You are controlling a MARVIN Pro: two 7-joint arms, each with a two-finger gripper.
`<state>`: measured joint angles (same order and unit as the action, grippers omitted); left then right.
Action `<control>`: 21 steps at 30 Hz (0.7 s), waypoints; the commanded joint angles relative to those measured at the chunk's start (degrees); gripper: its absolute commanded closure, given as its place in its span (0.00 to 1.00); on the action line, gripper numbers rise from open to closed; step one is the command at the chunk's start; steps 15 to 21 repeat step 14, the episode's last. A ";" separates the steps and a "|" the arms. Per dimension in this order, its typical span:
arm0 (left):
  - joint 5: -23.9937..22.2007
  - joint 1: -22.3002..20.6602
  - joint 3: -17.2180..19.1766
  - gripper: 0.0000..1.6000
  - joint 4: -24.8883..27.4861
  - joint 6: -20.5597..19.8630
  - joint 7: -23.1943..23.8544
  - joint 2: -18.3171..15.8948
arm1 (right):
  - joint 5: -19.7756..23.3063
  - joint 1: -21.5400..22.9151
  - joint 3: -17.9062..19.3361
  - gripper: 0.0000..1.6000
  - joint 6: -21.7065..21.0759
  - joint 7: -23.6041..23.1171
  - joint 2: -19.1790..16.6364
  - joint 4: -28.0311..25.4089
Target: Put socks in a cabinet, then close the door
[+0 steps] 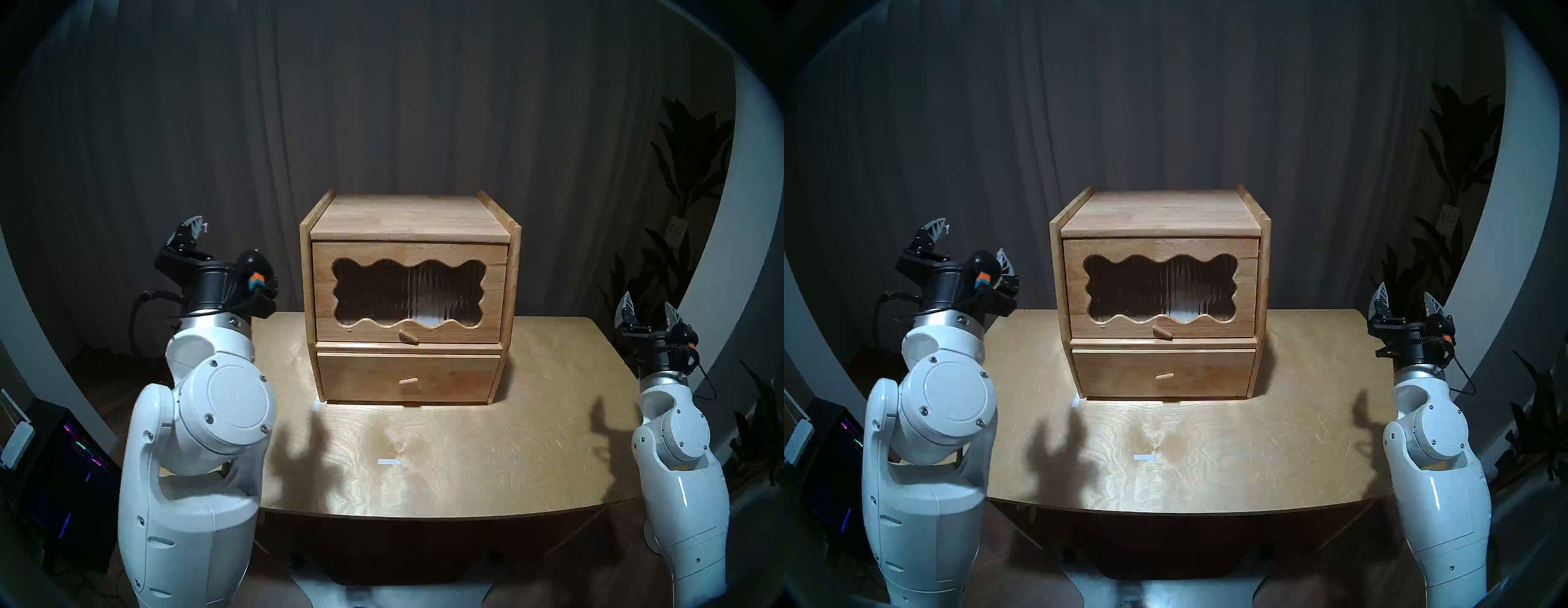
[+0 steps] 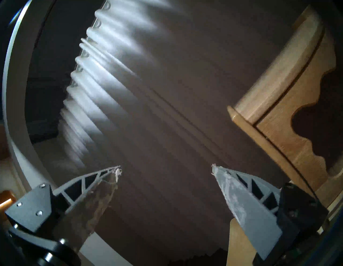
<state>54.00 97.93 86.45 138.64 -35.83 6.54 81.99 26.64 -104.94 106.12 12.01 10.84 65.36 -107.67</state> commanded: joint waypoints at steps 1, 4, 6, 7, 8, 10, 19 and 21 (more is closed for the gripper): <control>-5.70 -0.29 7.68 0.00 -1.75 0.18 0.42 2.12 | 0.00 0.50 0.07 0.00 0.26 -0.07 -0.14 -0.83; -8.94 -0.65 10.27 0.00 -3.73 0.32 0.96 2.67 | -0.02 0.52 0.07 0.00 0.26 -0.11 -0.15 -0.79; -10.94 -0.96 11.75 0.00 -5.10 0.50 1.38 2.98 | -0.03 0.54 0.07 0.00 0.26 -0.13 -0.15 -0.75; -12.24 -1.22 12.84 0.00 -5.94 0.72 1.71 3.15 | -0.04 0.56 0.07 0.00 0.26 -0.14 -0.15 -0.74; -13.08 -1.32 13.39 0.00 -6.58 0.88 2.05 3.23 | -0.04 0.57 0.07 0.00 0.27 -0.15 -0.15 -0.73; -15.43 -1.75 15.02 0.00 -8.01 1.30 2.86 3.67 | -0.06 0.60 0.07 0.00 0.27 -0.17 -0.15 -0.71; -20.34 -2.60 17.93 0.00 -10.41 2.59 4.75 4.38 | -0.07 0.65 0.07 0.00 0.29 -0.21 -0.15 -0.72; -20.34 -2.60 17.93 0.00 -10.41 2.59 4.75 4.38 | -0.07 0.65 0.07 0.00 0.29 -0.21 -0.15 -0.72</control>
